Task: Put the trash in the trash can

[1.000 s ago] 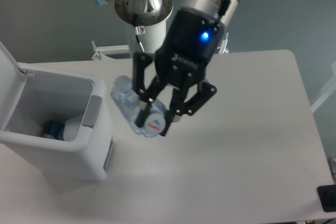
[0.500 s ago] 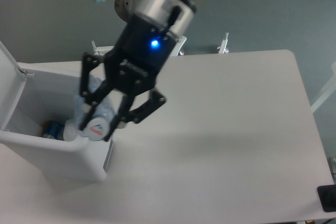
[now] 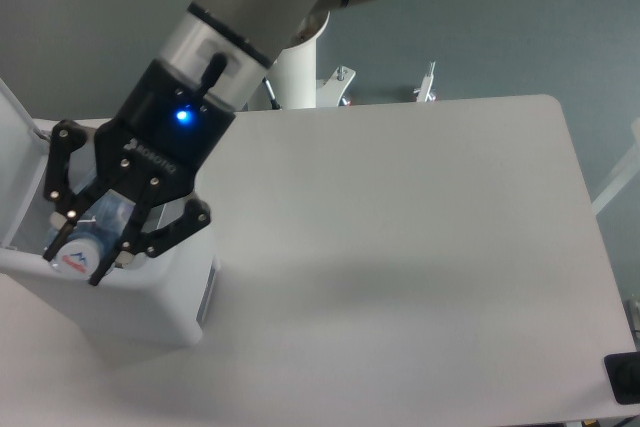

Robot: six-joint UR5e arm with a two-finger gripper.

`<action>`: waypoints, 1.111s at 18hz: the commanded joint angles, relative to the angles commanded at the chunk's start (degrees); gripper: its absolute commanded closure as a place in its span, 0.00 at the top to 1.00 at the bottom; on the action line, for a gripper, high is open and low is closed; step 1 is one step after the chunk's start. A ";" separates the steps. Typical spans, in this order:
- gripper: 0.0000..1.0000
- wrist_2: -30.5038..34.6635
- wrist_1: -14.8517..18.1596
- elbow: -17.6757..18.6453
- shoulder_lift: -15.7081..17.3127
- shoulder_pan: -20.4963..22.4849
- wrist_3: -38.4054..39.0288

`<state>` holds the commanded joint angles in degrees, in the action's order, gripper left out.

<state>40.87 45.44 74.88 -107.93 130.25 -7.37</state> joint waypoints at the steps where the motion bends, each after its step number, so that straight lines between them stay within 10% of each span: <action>1: 0.79 0.00 -0.09 0.44 0.26 0.09 -0.79; 3: 1.00 0.00 -0.09 2.11 1.75 0.09 -2.20; 11: 1.00 1.57 0.00 8.01 5.19 9.04 -9.58; 20: 1.00 32.65 0.62 10.81 -0.77 15.64 -33.22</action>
<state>73.52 46.05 85.69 -108.70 145.90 -40.59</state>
